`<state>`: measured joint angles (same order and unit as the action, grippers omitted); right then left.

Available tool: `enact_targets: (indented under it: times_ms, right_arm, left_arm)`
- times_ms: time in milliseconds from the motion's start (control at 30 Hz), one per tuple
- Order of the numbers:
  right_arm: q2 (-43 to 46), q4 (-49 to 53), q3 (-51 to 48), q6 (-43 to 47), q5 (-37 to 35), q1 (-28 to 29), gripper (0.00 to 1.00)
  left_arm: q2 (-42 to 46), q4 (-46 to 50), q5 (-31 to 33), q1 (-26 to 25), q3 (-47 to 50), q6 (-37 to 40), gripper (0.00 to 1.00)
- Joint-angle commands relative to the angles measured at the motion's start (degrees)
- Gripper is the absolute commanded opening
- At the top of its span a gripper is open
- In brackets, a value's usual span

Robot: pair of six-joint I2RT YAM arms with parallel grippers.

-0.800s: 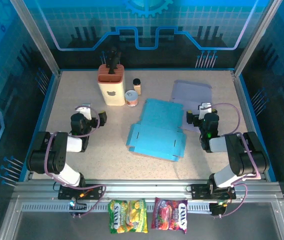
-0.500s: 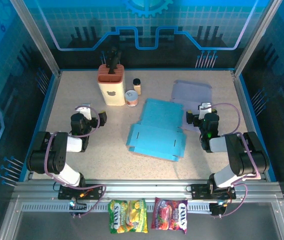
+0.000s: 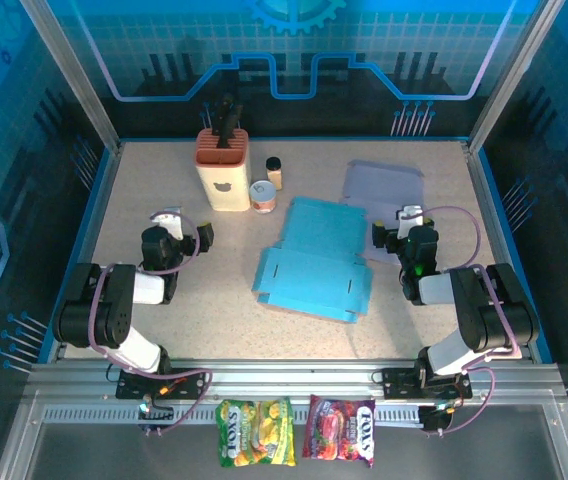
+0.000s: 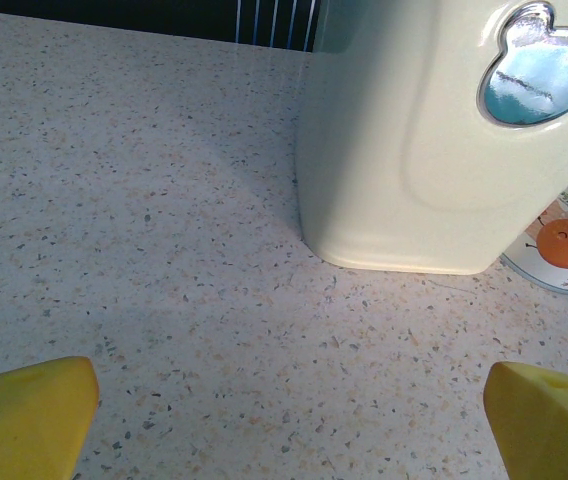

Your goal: Fold the paper box

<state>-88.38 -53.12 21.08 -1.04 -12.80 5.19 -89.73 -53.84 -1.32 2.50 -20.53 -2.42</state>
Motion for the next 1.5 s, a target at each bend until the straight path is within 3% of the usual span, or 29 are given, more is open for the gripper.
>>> enact_targets:
  times_ms: [0,67,133,300,333,400,433,467,500,533,567,600,633,667,733,833,1000,1100,1133,1333,1467]
  right_arm:
    - [0.0,-1.8,-0.1,-0.1,1.2,-0.6,1.00]
    - [2.2,-2.9,-1.5,1.2,0.8,0.3,1.00]
    - [6.3,-2.9,-3.0,3.4,-4.5,3.5,1.00]
    - [21.5,0.0,-1.9,9.5,-19.0,13.3,1.00]
    - [25.7,5.1,1.6,10.2,-21.1,15.3,1.00]
    - [31.2,22.7,12.8,7.5,-24.6,18.7,1.00]
    - [32.5,38.2,22.6,-1.4,-26.9,20.0,1.00]
    - [32.3,54.1,31.3,-13.6,-28.3,19.8,1.00]
    - [31.2,71.3,39.9,-27.2,-26.0,18.4,1.00]
    - [30.1,85.3,46.6,-39.8,-21.3,16.2,1.00]
    - [29.5,94.7,49.5,-50.0,-18.0,14.7,1.00]
    - [29.7,99.8,51.1,-53.7,-8.1,10.6,1.00]
    - [30.3,97.7,50.6,-50.9,1.2,8.0,1.00]
    - [30.6,98.5,51.1,-50.5,6.2,7.8,1.00]
    - [29.8,109.3,56.1,-53.0,0.2,13.3,1.00]
    - [28.5,117.2,57.9,-54.2,-2.6,21.2,0.97]
    - [31.2,111.3,46.7,-55.4,10.1,24.8,0.86]
    - [32.7,108.8,40.9,-54.7,16.7,26.2,0.84]
    - [33.4,108.2,39.5,-54.1,18.6,26.3,0.83]
    - [40.0,105.0,31.4,-53.4,20.6,26.4,0.84]
    - [44.1,100.1,24.9,-58.8,19.9,26.6,0.84]
  left_arm:
    - [1.0,-3.3,2.2,-0.2,1.0,0.3,0.99]
    - [3.4,-5.7,6.4,-0.9,3.4,0.1,0.99]
    - [8.2,-4.6,11.9,-3.3,5.0,1.3,0.99]
    - [25.3,12.9,18.9,-9.5,0.2,1.3,0.99]
    - [27.7,17.4,21.0,-11.8,-2.6,1.4,0.99]
    - [29.9,26.6,28.6,-16.2,-9.6,-4.0,0.99]
    - [30.1,36.1,30.7,-16.8,-15.0,-12.3,0.99]
    - [30.1,48.8,27.8,-16.4,-20.5,-22.8,0.99]
    - [29.4,64.5,25.0,-16.2,-27.3,-34.0,0.99]
    - [27.9,74.0,25.5,-16.2,-31.0,-45.3,0.99]
    - [26.8,75.8,23.2,-15.7,-31.6,-52.4,0.99]
    - [25.2,70.4,14.3,-14.4,-29.9,-53.8,0.99]
    - [23.3,67.1,7.9,-14.0,-29.1,-55.5,0.98]
    - [20.9,67.8,3.8,-15.0,-30.0,-57.6,0.92]
    - [17.8,74.4,2.6,-19.5,-34.0,-59.4,0.88]
    - [19.8,81.8,6.8,-28.8,-34.6,-65.3,0.84]
    - [27.1,83.5,17.7,-48.9,-23.3,-87.9,0.73]
    - [26.4,78.2,25.5,-61.9,-18.7,-102.1,0.71]
    - [24.7,74.6,27.2,-64.7,-18.1,-103.4,0.72]
    - [10.4,52.7,28.4,-68.6,-16.2,-108.7,0.70]
    - [6.4,45.8,28.3,-68.0,-13.8,-109.0,0.66]
